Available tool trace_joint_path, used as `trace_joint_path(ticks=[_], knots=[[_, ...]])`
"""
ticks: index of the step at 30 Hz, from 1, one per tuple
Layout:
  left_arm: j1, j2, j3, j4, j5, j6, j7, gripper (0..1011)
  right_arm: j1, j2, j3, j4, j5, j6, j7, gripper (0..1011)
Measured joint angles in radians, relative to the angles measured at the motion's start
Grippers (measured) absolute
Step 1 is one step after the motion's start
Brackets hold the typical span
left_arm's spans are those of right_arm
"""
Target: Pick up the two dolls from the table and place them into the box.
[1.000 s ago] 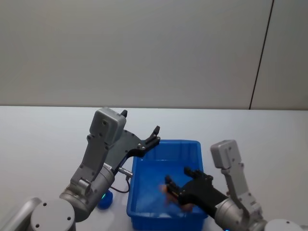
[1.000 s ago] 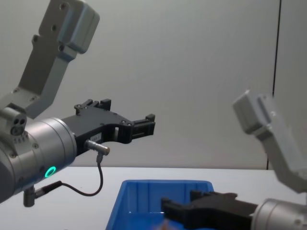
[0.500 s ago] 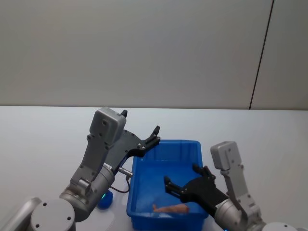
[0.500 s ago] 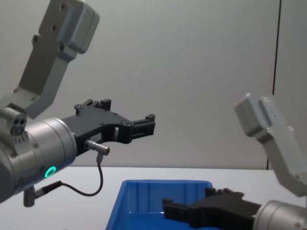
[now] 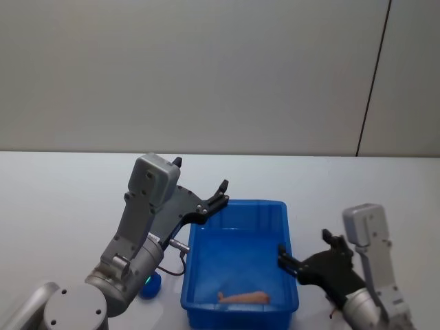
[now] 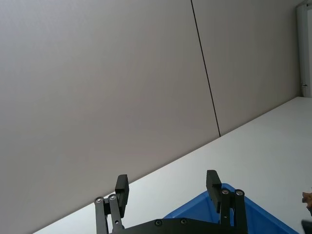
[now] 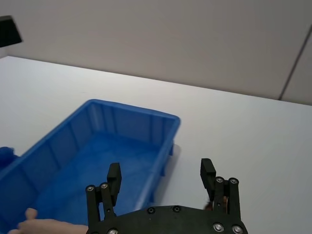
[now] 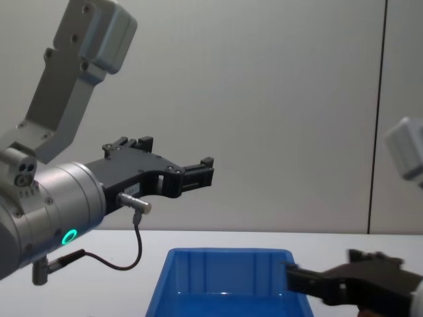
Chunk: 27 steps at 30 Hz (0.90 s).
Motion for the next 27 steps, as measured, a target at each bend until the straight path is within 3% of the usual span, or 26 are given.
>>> trace_joint_path(ticks=[12,27], knots=[[0.000,0.000,0.000,0.000,0.000,0.000,0.000,1000,-0.059,0.040,0.030,-0.067,-0.006,0.044,-0.122,1001],[0.000,0.000,0.000,0.000,0.000,0.000,0.000,1000,-0.069,0.025,0.030,-0.036,-0.034,0.073,-0.183,1001]])
